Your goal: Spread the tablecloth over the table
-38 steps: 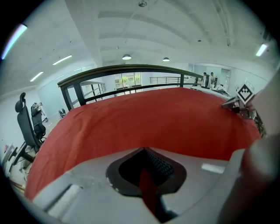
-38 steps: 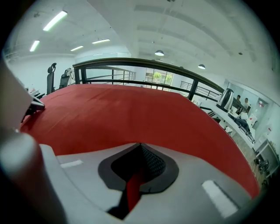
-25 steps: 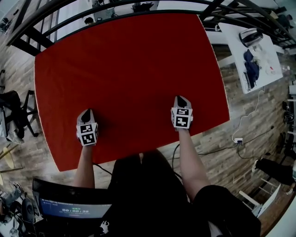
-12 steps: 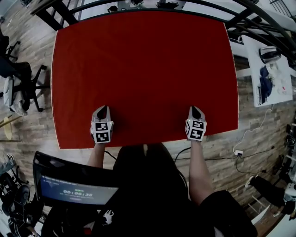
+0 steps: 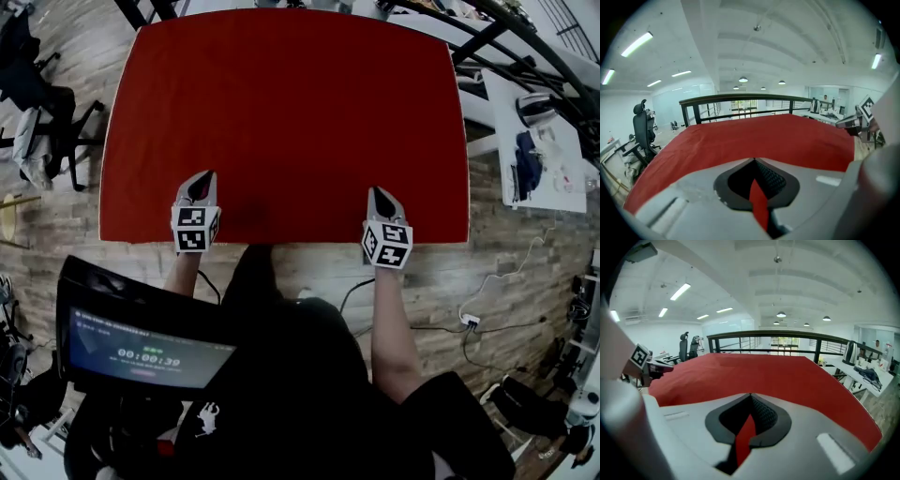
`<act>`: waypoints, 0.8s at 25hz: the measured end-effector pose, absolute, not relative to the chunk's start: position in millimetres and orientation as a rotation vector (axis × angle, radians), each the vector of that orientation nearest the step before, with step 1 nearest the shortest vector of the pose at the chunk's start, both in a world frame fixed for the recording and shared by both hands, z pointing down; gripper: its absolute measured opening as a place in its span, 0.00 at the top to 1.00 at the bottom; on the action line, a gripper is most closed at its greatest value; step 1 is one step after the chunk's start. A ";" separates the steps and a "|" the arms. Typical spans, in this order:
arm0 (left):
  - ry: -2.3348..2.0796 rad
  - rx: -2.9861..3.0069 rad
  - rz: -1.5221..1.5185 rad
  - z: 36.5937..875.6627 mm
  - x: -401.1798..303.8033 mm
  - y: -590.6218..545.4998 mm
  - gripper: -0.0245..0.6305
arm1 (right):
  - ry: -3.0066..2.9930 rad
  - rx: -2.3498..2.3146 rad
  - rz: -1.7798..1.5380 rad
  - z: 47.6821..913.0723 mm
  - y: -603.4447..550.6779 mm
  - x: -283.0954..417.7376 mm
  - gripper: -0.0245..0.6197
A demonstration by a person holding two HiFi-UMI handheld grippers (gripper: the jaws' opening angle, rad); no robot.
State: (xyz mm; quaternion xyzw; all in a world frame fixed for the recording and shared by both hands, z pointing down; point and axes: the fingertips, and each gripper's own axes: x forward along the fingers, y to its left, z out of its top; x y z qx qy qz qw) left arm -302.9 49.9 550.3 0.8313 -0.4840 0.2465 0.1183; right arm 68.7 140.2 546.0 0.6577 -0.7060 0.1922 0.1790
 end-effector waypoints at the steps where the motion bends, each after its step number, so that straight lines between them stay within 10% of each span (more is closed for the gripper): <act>1: -1.435 2.435 0.682 539.4 -294.8 69.4 0.96 | -2.048 1.832 0.524 534.2 156.7 62.2 0.95; 20: -1.551 2.516 0.411 411.9 -221.8 356.3 0.96 | -2.332 1.796 0.343 400.9 416.7 57.6 0.95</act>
